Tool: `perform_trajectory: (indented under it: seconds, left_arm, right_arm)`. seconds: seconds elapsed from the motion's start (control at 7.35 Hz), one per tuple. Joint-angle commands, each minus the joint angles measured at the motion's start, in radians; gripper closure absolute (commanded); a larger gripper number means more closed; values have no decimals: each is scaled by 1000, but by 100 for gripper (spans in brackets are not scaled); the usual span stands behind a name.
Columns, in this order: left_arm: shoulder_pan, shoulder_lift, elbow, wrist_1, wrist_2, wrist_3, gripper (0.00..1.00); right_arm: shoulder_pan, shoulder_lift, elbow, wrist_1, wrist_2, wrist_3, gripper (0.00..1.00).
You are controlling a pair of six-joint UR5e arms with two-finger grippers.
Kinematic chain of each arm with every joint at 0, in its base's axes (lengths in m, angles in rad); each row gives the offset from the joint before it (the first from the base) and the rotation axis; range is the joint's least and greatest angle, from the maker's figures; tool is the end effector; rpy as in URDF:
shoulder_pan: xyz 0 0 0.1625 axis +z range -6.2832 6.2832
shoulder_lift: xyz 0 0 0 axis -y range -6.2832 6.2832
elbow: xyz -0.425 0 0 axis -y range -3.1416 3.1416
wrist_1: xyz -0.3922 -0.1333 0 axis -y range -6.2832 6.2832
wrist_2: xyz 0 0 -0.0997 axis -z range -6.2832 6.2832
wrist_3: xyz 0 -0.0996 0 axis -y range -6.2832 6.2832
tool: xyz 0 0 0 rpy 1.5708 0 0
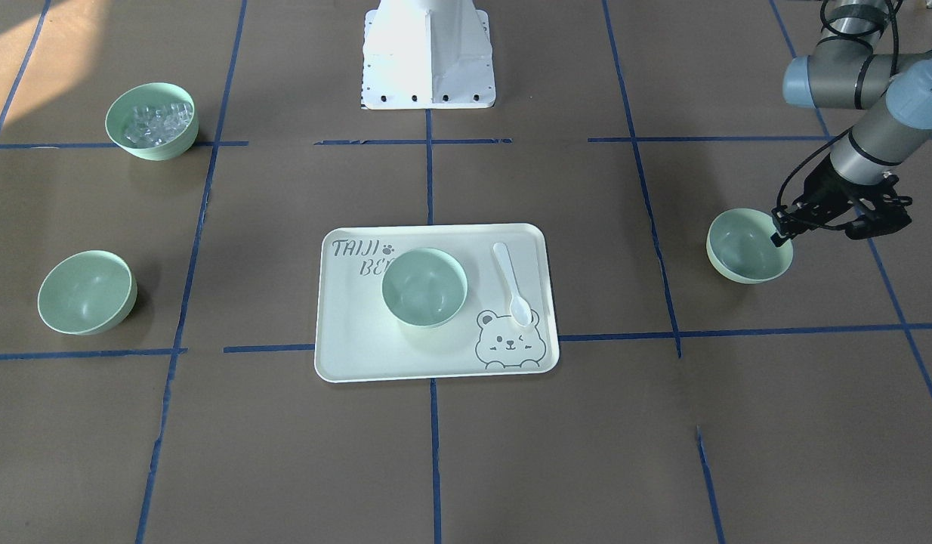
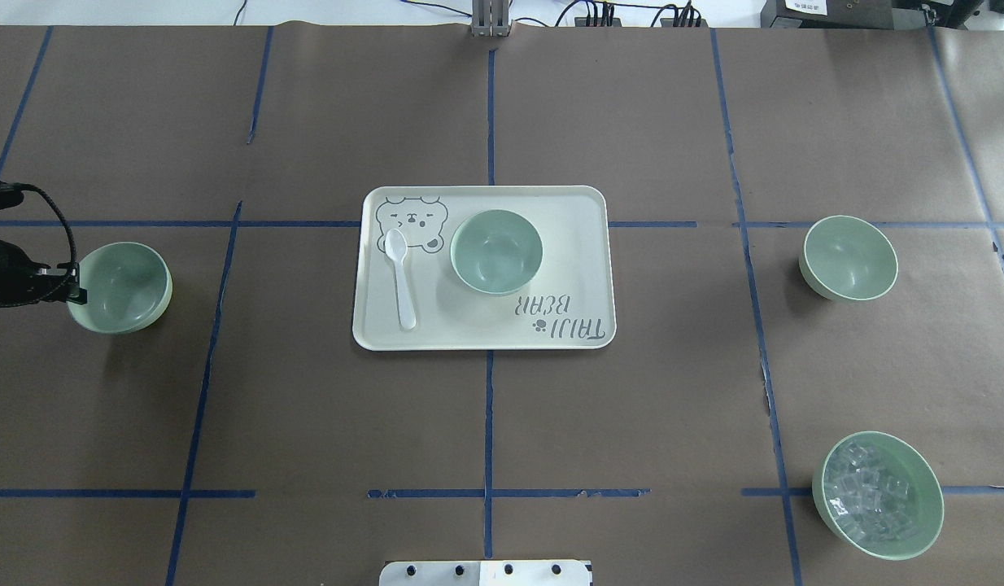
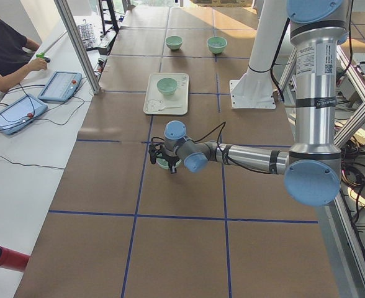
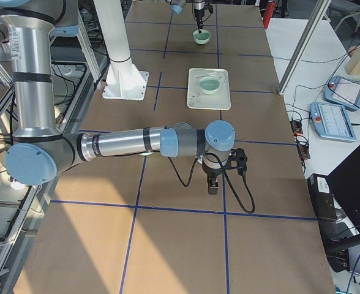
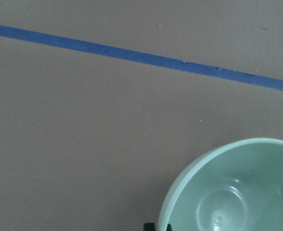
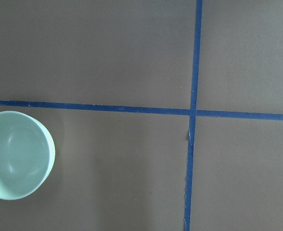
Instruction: Stack green bowls together
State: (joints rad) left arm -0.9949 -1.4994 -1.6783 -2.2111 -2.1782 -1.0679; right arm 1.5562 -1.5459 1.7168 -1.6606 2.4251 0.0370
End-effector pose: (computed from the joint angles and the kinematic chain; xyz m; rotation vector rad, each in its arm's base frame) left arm 0.2030 -0.4531 0.5736 0.0185 0.8782 -0.2548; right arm 0.0509 -0.5025 0.5778 0.0541 -0.8555 -0.0136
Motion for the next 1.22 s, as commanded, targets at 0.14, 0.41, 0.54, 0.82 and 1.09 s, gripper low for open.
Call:
perform_trajectory:
  seconds: [0.14, 0.41, 0.54, 0.82, 1.09]
  left_arm:
    - [-86, -44, -143, 231, -84, -3, 100]
    - [-111, -112, -185, 322, -83, -50, 100]
    - [-111, -133, -185, 342, -83, -55, 100]
    - [-120, -162, -192, 355, -81, -104, 100]
    - [-120, -225, -192, 413, -74, -148, 100]
  right_arm:
    - [-149, 0, -142, 448, -3, 376, 0]
    - [-301, 0, -175, 657, -61, 612, 0]
    - [-367, 1, -175, 709, -122, 691, 0]
    - [-421, 4, -190, 722, -147, 695, 0]
    - [-465, 9, -212, 723, -176, 698, 0]
